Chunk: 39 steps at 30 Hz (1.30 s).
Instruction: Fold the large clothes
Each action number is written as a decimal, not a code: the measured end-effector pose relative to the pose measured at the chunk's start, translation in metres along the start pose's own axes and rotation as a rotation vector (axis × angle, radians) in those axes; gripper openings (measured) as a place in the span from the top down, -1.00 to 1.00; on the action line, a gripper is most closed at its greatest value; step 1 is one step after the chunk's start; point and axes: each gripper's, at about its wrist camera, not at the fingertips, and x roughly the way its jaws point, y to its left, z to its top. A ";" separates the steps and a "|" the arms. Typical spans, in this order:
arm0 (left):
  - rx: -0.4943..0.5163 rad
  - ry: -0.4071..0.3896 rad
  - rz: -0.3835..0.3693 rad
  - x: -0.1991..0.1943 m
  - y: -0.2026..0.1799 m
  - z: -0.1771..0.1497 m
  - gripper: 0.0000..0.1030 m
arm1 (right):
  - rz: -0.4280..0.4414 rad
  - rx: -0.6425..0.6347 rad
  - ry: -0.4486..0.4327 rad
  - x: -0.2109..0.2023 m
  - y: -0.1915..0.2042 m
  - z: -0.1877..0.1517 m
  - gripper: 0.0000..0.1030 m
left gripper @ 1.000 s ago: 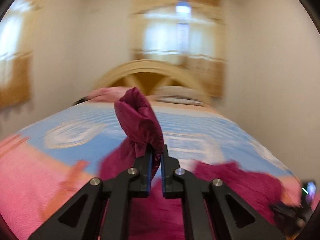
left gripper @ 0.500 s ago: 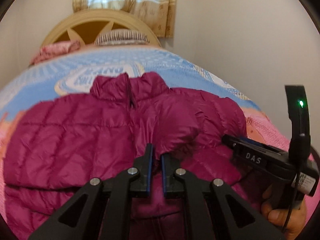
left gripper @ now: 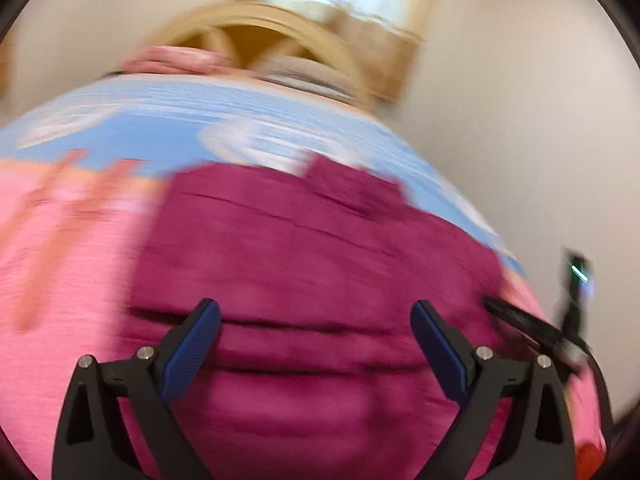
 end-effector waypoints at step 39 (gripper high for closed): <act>-0.130 0.111 0.254 0.028 0.042 -0.018 -0.93 | 0.040 -0.219 0.043 -0.001 0.072 -0.015 0.57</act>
